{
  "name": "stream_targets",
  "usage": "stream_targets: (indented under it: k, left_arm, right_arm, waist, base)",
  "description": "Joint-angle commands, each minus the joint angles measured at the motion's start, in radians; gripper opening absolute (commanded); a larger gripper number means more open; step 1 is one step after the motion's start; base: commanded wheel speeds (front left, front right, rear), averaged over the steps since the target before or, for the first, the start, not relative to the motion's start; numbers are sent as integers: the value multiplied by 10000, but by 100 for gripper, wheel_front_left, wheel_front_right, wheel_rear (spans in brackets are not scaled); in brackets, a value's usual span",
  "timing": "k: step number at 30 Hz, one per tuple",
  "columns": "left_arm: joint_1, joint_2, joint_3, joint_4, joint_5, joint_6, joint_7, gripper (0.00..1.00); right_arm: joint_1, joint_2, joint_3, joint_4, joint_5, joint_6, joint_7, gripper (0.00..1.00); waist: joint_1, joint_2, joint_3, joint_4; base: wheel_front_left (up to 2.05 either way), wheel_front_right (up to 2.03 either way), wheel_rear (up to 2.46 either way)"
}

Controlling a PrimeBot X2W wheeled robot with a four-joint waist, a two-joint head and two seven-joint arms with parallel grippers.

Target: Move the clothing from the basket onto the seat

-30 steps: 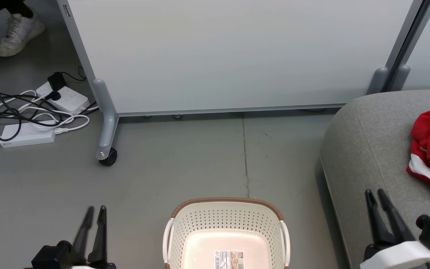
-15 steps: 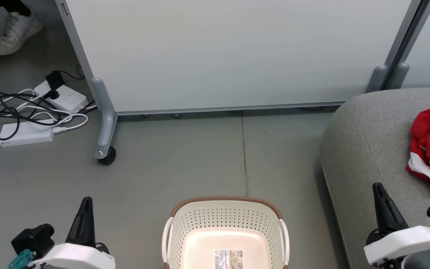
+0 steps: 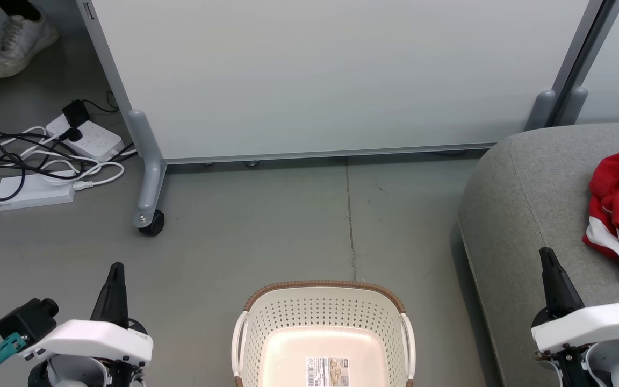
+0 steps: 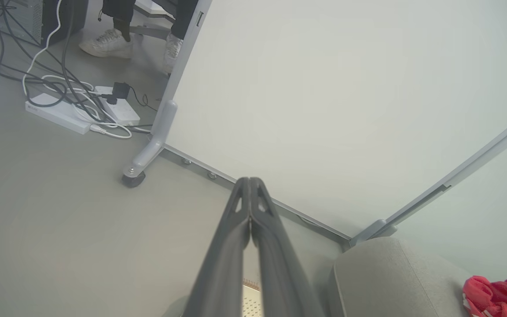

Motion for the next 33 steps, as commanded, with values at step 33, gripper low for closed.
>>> stream_targets:
  k: [33]
  left_arm:
    - [-2118,-427,1121,1449,-3428,-831,1178,0]
  right_arm:
    - [-1858,-130,-432,1608,3925,7,371,0]
  waist:
    - [0,-1,134,-103]
  base:
    - [0,0,0]
